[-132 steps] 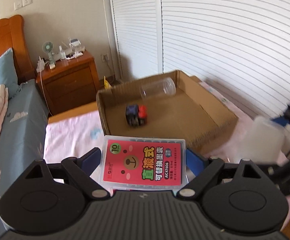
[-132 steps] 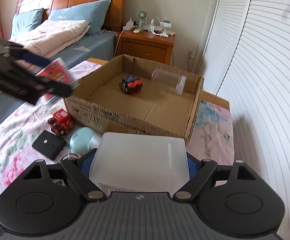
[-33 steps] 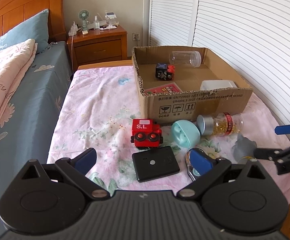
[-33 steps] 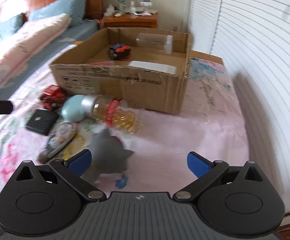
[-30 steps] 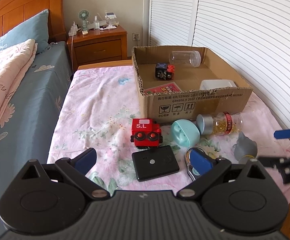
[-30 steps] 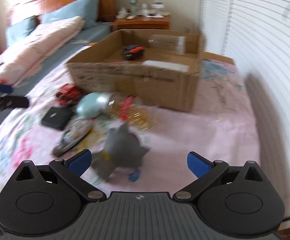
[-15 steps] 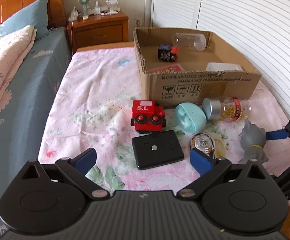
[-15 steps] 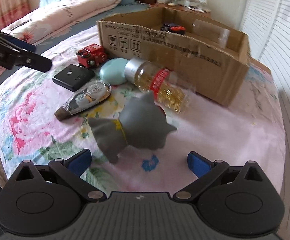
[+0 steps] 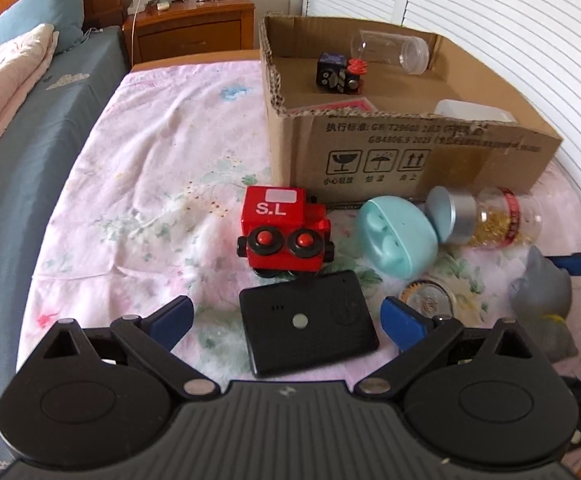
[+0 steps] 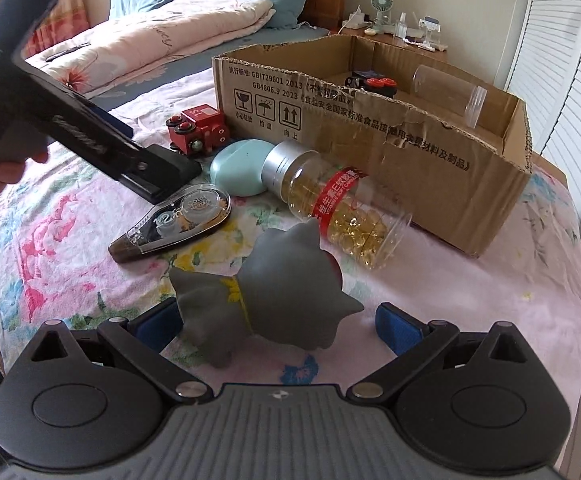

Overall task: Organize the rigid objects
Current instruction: 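Close the right gripper on the gray elephant while the left closes on the black pad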

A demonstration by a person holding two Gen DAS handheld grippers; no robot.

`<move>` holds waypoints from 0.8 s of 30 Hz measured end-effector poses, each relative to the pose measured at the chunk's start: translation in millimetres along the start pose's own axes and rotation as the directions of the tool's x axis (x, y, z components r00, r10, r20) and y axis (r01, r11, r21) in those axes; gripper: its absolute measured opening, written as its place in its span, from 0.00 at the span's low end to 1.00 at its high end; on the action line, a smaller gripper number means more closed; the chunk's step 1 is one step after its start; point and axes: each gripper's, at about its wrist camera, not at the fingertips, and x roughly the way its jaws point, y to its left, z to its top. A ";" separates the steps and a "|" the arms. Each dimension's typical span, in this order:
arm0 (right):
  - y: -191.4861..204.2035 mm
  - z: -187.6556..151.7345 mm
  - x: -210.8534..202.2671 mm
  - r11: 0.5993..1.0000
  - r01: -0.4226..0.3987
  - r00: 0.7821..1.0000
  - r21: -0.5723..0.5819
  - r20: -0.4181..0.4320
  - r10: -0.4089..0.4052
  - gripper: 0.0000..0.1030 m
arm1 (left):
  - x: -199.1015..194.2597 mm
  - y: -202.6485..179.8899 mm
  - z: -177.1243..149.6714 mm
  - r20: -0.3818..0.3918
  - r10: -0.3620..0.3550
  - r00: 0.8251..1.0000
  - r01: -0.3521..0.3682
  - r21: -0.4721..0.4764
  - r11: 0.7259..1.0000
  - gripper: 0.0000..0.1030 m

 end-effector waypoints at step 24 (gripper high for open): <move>6.5 13.3 6.7 0.989 -0.071 0.996 -0.133 -0.064 0.063 1.00 | -0.5 13.3 -15.0 0.049 -0.047 0.998 0.040 0.134 0.990 0.99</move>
